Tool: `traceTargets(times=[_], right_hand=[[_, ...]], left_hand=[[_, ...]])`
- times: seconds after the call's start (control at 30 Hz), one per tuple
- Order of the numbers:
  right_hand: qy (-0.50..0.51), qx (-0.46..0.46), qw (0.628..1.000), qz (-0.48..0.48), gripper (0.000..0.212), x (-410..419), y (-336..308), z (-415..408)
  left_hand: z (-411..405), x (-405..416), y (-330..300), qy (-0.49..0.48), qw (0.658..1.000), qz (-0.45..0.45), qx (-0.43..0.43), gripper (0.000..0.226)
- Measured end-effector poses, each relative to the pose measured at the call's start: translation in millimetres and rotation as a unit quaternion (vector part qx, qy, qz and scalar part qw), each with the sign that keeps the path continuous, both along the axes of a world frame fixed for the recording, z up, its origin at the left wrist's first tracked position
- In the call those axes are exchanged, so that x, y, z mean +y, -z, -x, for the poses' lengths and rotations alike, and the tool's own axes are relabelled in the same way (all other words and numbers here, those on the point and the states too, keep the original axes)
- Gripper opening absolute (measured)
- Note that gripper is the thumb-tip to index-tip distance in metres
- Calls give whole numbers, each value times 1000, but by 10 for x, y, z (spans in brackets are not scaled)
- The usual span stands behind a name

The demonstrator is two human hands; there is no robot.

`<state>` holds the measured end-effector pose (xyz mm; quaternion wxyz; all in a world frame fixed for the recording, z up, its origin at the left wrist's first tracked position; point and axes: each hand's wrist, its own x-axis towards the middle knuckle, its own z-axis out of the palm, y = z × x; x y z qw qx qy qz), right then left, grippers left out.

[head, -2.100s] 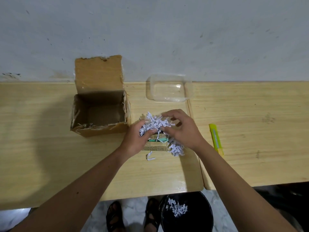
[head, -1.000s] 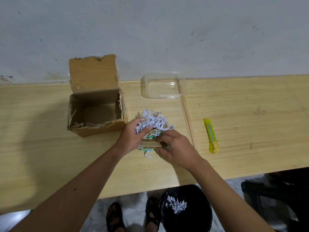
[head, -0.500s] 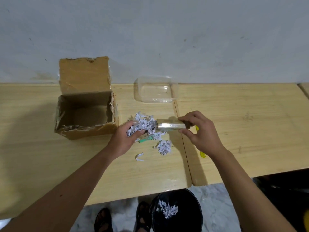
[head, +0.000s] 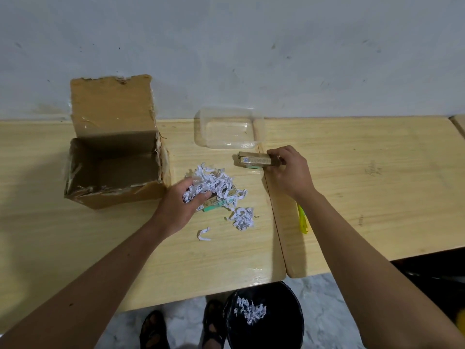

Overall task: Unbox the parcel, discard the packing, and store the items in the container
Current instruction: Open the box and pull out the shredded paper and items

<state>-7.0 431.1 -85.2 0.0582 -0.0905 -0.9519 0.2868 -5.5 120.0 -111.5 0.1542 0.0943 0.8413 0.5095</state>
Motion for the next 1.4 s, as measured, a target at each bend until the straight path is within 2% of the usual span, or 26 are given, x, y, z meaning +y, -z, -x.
traceTargets(times=[0.3,0.43,0.57,0.7,0.87,1.1,1.3,1.4], right_hand=[[-11,82,996,13,43,-30,-72,-224],[-50,111,986,117,30,-313,-212,-446],[-150,57,969,188,24,-663,-229,-608],[-200,23,967,156,21,-814,-91,-580],[-204,18,974,101,30,-811,5,-450],[-232,-55,971,10,51,-792,78,-329],[-239,-93,966,15,59,-822,94,-340],[-206,-97,973,38,61,-810,24,-371]], left_hand=[[-22,46,-45,-13,1000,-8,-9,30],[-26,49,-43,-14,1000,-2,-9,39],[-20,46,-30,-12,1000,-12,-14,44],[-21,32,-38,-7,1000,-24,-13,23],[-22,35,-37,-5,1000,-29,3,19],[-22,32,-8,-16,1000,-21,-4,20],[-22,26,-8,-13,999,-32,-13,25],[-26,29,-3,-15,999,-32,-20,31]])
